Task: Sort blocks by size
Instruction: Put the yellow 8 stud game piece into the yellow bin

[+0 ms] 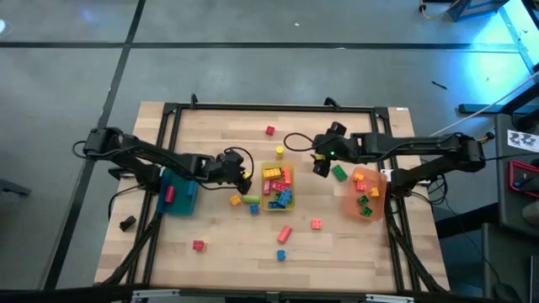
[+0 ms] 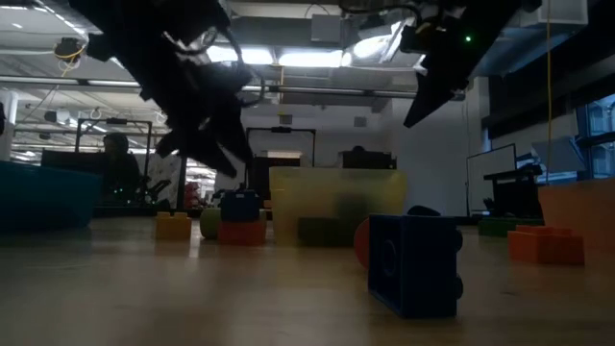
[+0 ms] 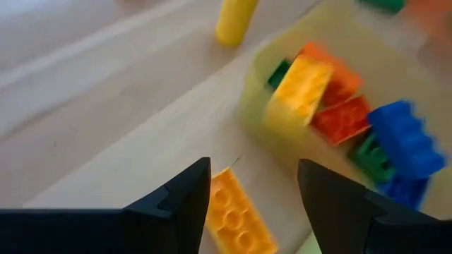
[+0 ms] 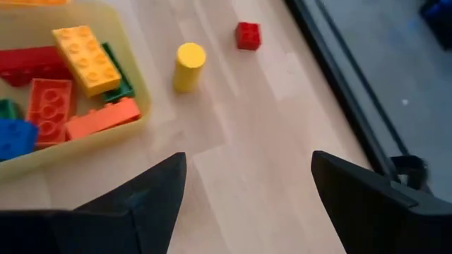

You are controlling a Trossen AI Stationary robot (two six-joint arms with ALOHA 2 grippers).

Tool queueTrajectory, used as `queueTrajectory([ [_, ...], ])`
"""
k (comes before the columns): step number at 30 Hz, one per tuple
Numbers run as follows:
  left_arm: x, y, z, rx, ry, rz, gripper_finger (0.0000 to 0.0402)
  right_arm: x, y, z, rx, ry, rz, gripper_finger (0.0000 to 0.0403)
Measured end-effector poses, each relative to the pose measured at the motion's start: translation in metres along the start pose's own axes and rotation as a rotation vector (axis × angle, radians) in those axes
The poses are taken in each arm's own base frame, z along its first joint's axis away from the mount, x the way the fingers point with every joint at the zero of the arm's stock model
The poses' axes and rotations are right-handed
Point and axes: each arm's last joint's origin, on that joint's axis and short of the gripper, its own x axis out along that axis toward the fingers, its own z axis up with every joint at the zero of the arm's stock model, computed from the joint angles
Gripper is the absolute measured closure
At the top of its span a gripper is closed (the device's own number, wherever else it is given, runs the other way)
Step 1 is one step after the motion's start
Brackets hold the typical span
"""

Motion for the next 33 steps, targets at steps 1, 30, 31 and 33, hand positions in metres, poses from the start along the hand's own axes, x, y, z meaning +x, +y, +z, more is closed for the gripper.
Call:
queueTrajectory([
  [1, 0.003, 0.001, -0.003, 0.001, 0.014, 0.013, 0.0204, 0.001, 0.001, -0.001, 0.001, -0.001, 0.015, 0.0097],
  [30, 0.047, 0.006, -0.035, 0.025, 0.155, 0.108, 0.026, 0.006, 0.005, -0.003, 0.011, -0.018, 0.083, 0.0097],
  [31, 0.046, 0.006, -0.034, 0.023, 0.158, 0.101, 0.026, 0.006, 0.005, -0.003, 0.011, -0.018, 0.083, 0.0097],
  [33, 0.045, 0.005, -0.033, 0.019, 0.164, 0.089, 0.026, 0.006, 0.005, -0.003, 0.011, -0.019, 0.084, 0.0097],
])
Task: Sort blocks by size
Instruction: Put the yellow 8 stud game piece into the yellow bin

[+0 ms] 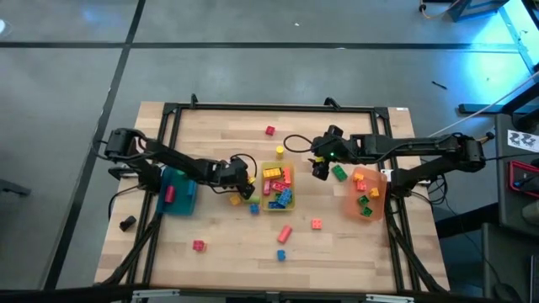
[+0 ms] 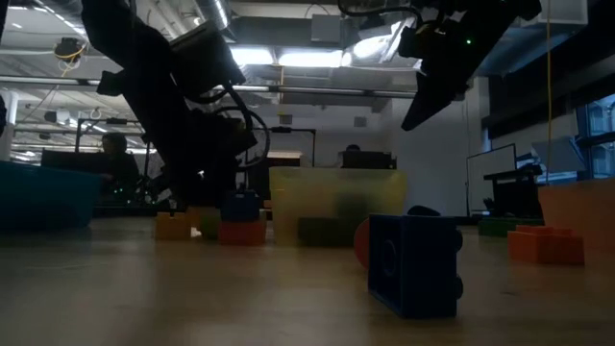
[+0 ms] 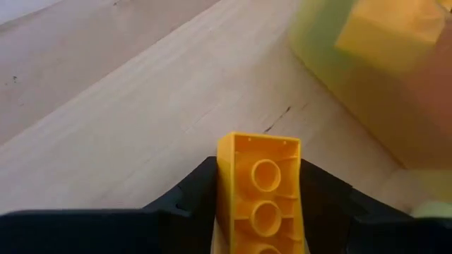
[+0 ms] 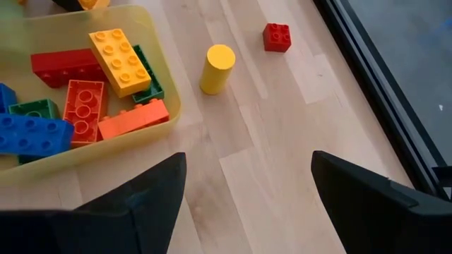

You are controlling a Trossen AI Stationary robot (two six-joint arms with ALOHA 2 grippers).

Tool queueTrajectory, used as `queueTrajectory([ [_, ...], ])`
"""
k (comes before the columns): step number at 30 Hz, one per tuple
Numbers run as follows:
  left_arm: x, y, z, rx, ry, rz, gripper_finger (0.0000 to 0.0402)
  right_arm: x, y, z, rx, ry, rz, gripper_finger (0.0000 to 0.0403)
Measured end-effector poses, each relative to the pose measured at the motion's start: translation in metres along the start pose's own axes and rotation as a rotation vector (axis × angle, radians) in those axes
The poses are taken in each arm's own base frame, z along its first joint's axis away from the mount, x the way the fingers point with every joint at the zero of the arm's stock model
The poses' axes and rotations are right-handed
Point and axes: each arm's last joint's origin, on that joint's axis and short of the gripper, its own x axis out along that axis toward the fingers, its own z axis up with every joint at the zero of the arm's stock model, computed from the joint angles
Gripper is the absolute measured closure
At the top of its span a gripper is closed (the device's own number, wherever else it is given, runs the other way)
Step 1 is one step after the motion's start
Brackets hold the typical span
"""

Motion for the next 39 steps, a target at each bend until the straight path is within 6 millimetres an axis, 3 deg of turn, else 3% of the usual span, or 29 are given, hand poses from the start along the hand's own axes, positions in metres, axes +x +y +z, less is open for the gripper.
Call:
queueTrajectory([
  [6, -0.015, -0.006, 0.016, 0.029, 0.015, -0.118, 0.026, 0.0, 0.0, 0.0, 0.001, -0.002, 0.0, 0.0097],
  [14, -0.061, -0.009, 0.059, 0.109, -0.148, -0.289, 0.026, 0.0, 0.0, 0.001, 0.002, -0.006, 0.0, 0.0097],
  [18, -0.069, -0.013, 0.07, 0.135, -0.255, -0.348, 0.026, 0.0, 0.0, 0.001, 0.004, -0.013, 0.001, 0.0097],
  [21, -0.065, -0.022, 0.075, 0.155, -0.329, -0.395, 0.0251, 0.0, 0.0, 0.003, 0.009, -0.029, 0.002, 0.0097],
  [28, -0.032, -0.036, 0.071, 0.183, -0.39, -0.438, 0.0237, 0.0, 0.0, 0.005, 0.015, -0.046, 0.003, 0.0097],
  [39, -0.015, -0.031, 0.076, 0.215, -0.423, -0.404, 0.0232, 0.0, 0.0, 0.005, 0.014, -0.045, 0.003, 0.0097],
])
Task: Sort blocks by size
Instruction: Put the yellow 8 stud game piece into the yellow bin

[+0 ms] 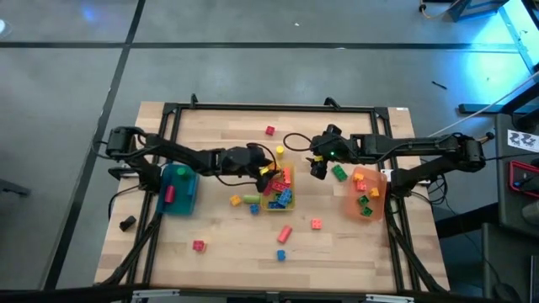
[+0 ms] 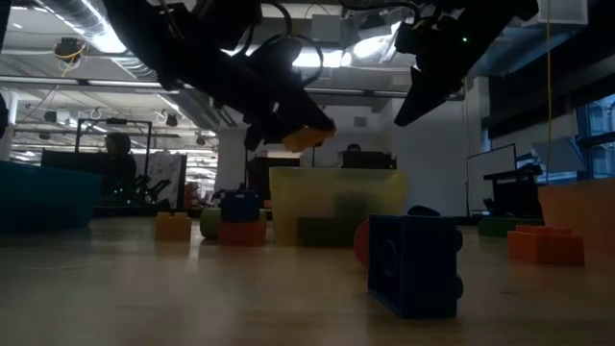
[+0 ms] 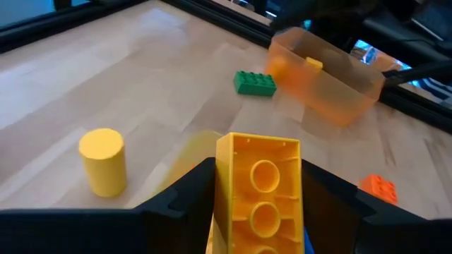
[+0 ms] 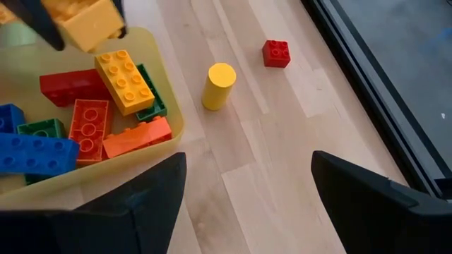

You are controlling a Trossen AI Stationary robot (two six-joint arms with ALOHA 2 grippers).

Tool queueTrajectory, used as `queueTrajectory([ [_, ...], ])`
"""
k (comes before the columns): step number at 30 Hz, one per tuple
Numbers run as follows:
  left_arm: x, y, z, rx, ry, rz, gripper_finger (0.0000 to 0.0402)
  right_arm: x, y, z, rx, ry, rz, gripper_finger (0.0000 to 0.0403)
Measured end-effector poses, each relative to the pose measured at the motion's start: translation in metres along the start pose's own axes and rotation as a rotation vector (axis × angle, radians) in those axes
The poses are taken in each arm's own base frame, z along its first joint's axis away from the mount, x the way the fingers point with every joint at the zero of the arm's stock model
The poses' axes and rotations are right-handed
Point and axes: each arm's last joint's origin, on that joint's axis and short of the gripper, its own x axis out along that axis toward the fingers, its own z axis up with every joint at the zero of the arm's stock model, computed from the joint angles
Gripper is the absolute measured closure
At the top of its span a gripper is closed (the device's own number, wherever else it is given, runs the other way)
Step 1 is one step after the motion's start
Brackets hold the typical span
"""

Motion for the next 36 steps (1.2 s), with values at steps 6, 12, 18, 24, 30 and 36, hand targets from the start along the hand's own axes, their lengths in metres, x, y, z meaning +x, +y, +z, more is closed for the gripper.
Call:
queueTrajectory([
  [6, 0.001, 0.003, 0.001, 0.004, 0.005, -0.014, 0.0231, 0.0, 0.0, 0.0, 0.0, 0.0, 0.0, 0.0097],
  [12, 0.0, 0.0, 0.004, 0.122, -0.03, -0.029, 0.0231, 0.0, 0.0, 0.0, 0.0, 0.0, 0.0, 0.0097],
  [18, 0.001, 0.001, 0.002, 0.069, -0.016, -0.025, 0.0231, 0.0, 0.0, 0.0, 0.0, 0.0, 0.0, 0.0097],
  [24, 0.012, 0.004, -0.009, -0.015, 0.011, -0.014, 0.023, 0.0, 0.0, 0.0, 0.0, 0.0, 0.0, 0.0097],
  [30, 0.021, 0.005, -0.015, -0.009, -0.013, -0.024, 0.023, 0.0, 0.0, 0.0, 0.0, 0.0, 0.0, 0.0097],
  [36, 0.021, 0.004, -0.014, 0.023, -0.029, -0.022, 0.023, 0.0, 0.0, 0.0, 0.0, 0.0, 0.0, 0.0097],
])
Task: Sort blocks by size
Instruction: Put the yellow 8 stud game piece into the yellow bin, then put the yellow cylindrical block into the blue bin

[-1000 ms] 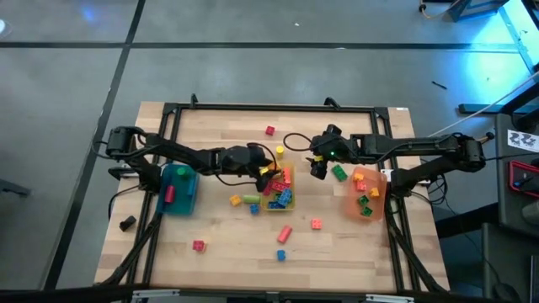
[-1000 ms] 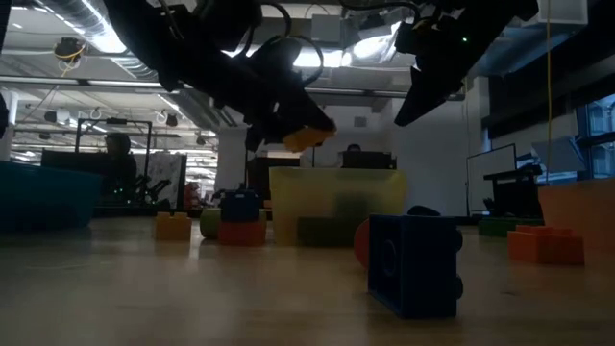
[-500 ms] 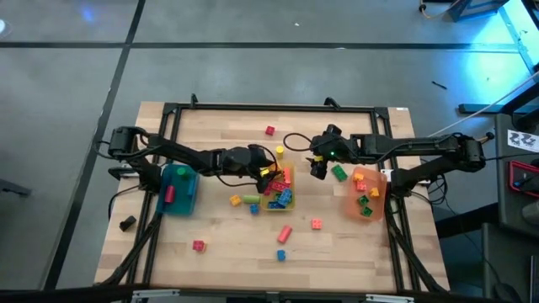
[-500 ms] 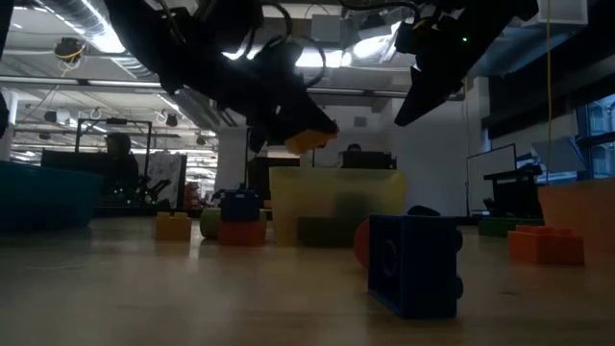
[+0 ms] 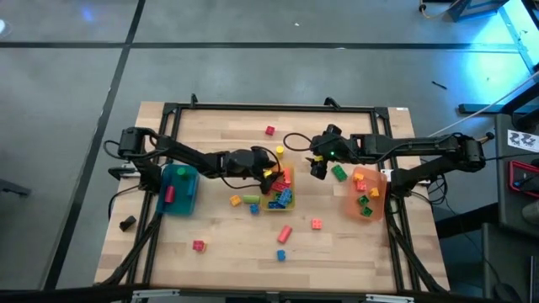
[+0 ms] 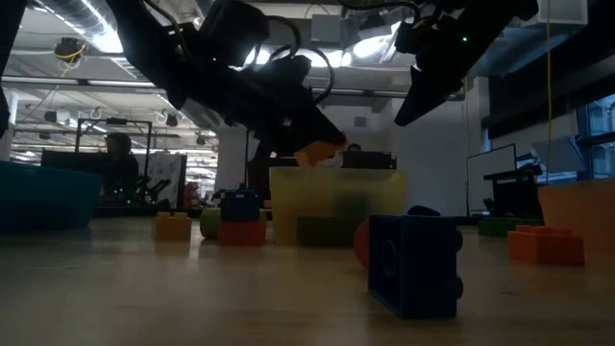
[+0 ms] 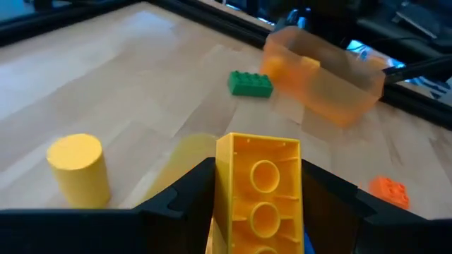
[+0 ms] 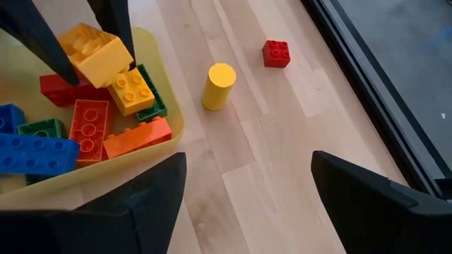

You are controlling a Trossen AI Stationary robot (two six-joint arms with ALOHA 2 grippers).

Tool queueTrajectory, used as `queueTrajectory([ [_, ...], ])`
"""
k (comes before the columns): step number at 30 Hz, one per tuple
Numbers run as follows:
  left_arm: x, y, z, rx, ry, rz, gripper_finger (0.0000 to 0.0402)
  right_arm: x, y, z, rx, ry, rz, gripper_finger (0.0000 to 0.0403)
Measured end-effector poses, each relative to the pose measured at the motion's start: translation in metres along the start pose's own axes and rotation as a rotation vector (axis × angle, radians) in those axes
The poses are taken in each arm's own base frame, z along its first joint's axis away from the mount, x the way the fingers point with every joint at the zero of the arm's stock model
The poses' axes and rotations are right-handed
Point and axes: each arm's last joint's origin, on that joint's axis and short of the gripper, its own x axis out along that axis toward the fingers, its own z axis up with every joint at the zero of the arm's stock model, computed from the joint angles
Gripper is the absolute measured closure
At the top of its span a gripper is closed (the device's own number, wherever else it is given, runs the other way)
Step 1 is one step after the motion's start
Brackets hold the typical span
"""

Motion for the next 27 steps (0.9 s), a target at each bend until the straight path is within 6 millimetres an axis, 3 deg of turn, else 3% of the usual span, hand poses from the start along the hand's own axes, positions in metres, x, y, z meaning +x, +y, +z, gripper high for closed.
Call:
queueTrajectory([
  [6, 0.0, 0.0, 0.002, 0.025, -0.03, 0.094, 0.0227, 0.0, 0.0, 0.0, 0.0, 0.0, 0.0, 0.0097],
  [18, -0.001, -0.003, 0.005, 0.075, -0.058, 0.083, 0.0204, 0.0, 0.0, 0.0, 0.0, 0.0, 0.0, 0.0097],
  [22, -0.001, 0.004, 0.011, 0.233, -0.078, 0.109, 0.0202, 0.0, 0.0, 0.0, 0.0, 0.0, 0.0, 0.0097],
  [27, 0.0, 0.023, 0.022, 0.292, -0.124, 0.194, 0.0201, 0.0, 0.0, 0.0, 0.0, 0.0, 0.0, 0.0097],
])
